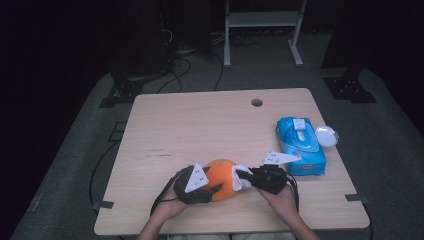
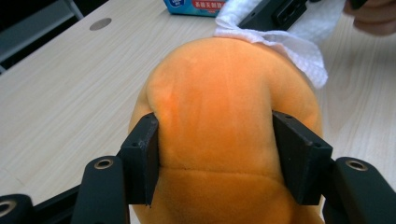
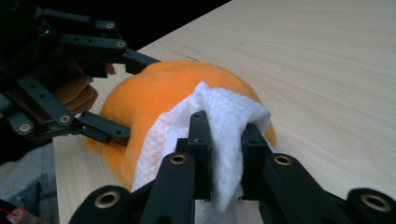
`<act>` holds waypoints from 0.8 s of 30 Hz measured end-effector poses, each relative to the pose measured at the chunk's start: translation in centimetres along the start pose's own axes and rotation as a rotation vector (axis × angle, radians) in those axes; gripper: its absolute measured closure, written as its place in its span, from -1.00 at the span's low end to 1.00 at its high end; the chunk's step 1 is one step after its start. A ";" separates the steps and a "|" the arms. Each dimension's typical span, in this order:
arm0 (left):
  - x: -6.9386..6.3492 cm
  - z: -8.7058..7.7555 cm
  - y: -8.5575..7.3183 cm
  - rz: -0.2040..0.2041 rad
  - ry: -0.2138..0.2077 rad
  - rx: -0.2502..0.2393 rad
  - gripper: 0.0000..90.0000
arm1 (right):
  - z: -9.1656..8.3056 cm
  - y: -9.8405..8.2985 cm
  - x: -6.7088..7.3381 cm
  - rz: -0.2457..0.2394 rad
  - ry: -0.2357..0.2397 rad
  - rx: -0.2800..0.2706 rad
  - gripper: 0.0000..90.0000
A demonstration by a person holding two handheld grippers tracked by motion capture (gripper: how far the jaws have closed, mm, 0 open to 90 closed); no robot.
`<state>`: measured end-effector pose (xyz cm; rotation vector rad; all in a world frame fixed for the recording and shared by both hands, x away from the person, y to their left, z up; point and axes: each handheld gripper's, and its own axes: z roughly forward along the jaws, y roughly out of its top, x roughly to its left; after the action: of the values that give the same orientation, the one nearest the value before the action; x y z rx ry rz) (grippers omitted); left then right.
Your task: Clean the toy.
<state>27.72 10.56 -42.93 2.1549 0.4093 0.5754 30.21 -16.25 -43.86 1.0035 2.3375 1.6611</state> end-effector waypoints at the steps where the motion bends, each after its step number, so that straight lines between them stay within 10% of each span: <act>1: 0.0 0.0 0.0 0.005 0.002 0.000 -0.15 | 0.0 0.2 0.5 -0.033 0.001 -0.003 0.74; 3: 0.2 -0.1 -0.1 -0.025 -0.019 -0.012 -0.26 | 0.1 0.1 0.5 -0.039 0.000 0.002 0.74; 6: 1.7 -0.3 -0.2 -0.236 -0.122 -0.069 -0.63 | 0.1 -0.1 0.3 -0.038 0.002 0.005 0.75; 10: 2.2 0.4 -0.7 -0.348 -0.144 0.002 -0.76 | 0.2 0.1 0.8 -0.064 0.001 0.009 0.74; 15: 1.6 -0.1 -0.3 -0.247 -0.097 -0.031 -0.17 | 0.0 0.2 0.7 -0.057 -0.011 -0.002 0.74; 20: 0.8 0.8 0.8 -0.127 -0.025 -0.102 -0.12 | -0.6 1.0 0.9 -0.066 -0.020 -0.043 0.73; 24: 1.1 0.8 0.3 -0.165 -0.086 -0.087 -0.29 | -0.3 0.5 0.7 -0.066 -0.026 -0.024 0.74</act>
<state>29.14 10.40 -42.83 2.0318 0.4996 0.3990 29.81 -15.99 -43.16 0.9278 2.3030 1.6379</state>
